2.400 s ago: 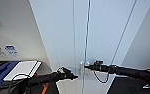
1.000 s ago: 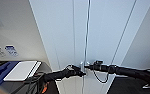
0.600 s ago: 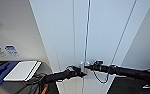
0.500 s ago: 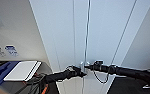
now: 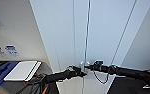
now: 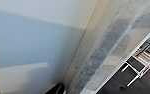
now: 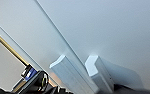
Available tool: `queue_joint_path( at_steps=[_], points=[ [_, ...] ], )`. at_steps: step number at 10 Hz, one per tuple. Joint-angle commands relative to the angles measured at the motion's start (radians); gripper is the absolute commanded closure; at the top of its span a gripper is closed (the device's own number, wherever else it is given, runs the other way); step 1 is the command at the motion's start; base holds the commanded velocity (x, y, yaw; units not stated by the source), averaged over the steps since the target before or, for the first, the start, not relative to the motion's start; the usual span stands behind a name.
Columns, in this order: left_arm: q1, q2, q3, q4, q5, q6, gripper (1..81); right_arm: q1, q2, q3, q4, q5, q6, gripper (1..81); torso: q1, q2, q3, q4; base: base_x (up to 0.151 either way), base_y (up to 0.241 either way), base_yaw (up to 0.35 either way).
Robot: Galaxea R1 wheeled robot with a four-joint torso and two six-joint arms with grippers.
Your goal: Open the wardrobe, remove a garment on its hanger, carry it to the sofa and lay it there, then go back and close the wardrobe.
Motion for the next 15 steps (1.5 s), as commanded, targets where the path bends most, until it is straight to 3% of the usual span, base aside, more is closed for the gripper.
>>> queue_joint_path(
  at_steps=[1,15],
  points=[
    [-0.162,0.013,0.152,-0.008,-0.038,-0.013,1.0,0.124,0.039,0.088,0.0,-0.003,0.004,1.0,0.0,0.0,0.0,0.0,0.0,0.0,0.0],
    [-0.057,-0.212,0.552,0.009,-0.035,-0.013,1.0,0.038,-0.066,0.275,-0.006,0.034,0.001,1.0,0.003,0.002,0.0,0.0,0.0,0.0,0.0]
  ],
)
